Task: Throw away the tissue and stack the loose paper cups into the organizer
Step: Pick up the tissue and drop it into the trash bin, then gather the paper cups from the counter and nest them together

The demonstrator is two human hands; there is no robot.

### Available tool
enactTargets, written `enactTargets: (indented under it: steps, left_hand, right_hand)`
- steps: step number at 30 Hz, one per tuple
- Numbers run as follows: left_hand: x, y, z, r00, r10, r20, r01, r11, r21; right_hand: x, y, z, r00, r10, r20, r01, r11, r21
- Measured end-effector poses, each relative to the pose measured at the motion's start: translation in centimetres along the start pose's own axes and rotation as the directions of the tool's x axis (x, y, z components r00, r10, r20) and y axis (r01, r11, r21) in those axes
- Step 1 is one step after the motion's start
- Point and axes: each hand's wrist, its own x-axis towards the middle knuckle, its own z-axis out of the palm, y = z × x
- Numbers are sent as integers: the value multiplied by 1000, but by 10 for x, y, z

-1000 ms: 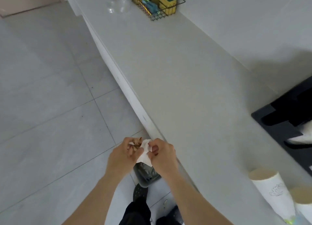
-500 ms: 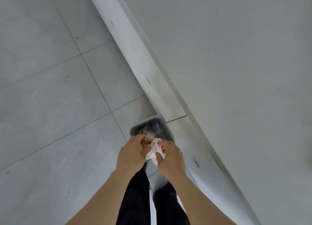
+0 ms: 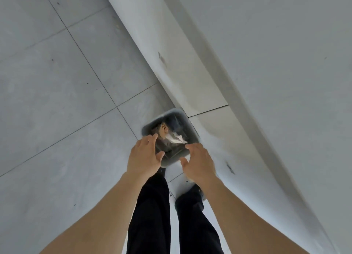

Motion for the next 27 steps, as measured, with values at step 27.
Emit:
enactTargets:
  steps: [27]
  left_hand:
    - [-118, 142, -295, 879, 388, -276, -308, 905, 294]
  right_hand:
    - [-194, -108, -231, 840, -294, -456, 249, 956, -157]
